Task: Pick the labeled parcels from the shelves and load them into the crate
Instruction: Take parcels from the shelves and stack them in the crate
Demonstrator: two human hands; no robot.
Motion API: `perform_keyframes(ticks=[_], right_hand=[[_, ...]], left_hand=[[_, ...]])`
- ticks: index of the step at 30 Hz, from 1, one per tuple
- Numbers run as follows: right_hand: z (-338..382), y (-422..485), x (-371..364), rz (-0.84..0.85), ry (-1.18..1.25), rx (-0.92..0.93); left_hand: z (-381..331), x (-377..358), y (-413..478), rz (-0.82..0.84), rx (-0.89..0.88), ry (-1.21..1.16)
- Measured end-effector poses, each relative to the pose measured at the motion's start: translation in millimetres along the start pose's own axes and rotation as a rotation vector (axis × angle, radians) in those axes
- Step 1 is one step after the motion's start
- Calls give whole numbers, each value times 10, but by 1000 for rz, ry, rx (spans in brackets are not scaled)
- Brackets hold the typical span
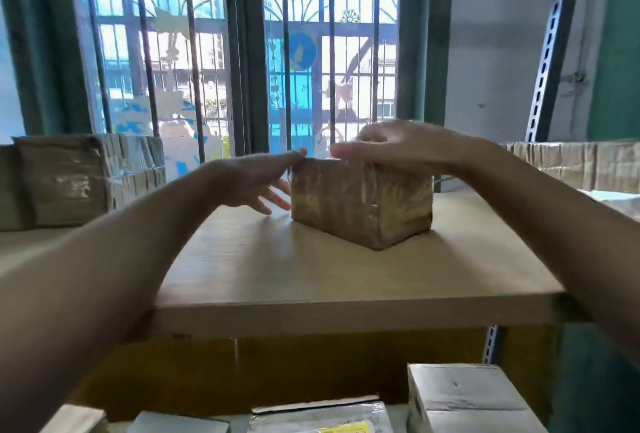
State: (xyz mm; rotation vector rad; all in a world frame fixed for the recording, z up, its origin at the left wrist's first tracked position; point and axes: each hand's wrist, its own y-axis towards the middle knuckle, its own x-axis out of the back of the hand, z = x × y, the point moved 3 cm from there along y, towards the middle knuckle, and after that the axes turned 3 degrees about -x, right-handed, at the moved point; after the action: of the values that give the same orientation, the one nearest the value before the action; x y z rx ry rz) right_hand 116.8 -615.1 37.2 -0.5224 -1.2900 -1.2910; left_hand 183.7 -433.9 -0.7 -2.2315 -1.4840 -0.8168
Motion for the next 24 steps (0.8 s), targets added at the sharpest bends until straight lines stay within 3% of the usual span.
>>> perform_keyframes(ticks=[3,6,9,11,13,16,19,21,24], right_hand=[[35,-55,-45,205,-36,-105],[-8,-61,38,70,80,-42],[-289,-94,154,-149,480,-194],[-502,-117,124,-147,862,-347],[-526,-128,62,-94,1012,-374],[-415,-99,78,-190,945,-293],[-285,-182,178,-308,732,-124],[-225,-272,198,-198,510,-61],[-313,-371,134,-20,318,-187]], left_hand=[[-32,9,-35,41,-32,5],[-19,55,-73,13,-61,-59],[-95,57,-109,-36,-215,-233],[-166,50,-123,-74,-335,-294],[-194,27,-136,-61,-405,-278],[-161,-18,-144,-15,-397,-252],[-158,-52,-131,-30,-379,-221],[-175,-74,-121,-25,-363,-180],[-180,-18,-141,-77,-377,-106]])
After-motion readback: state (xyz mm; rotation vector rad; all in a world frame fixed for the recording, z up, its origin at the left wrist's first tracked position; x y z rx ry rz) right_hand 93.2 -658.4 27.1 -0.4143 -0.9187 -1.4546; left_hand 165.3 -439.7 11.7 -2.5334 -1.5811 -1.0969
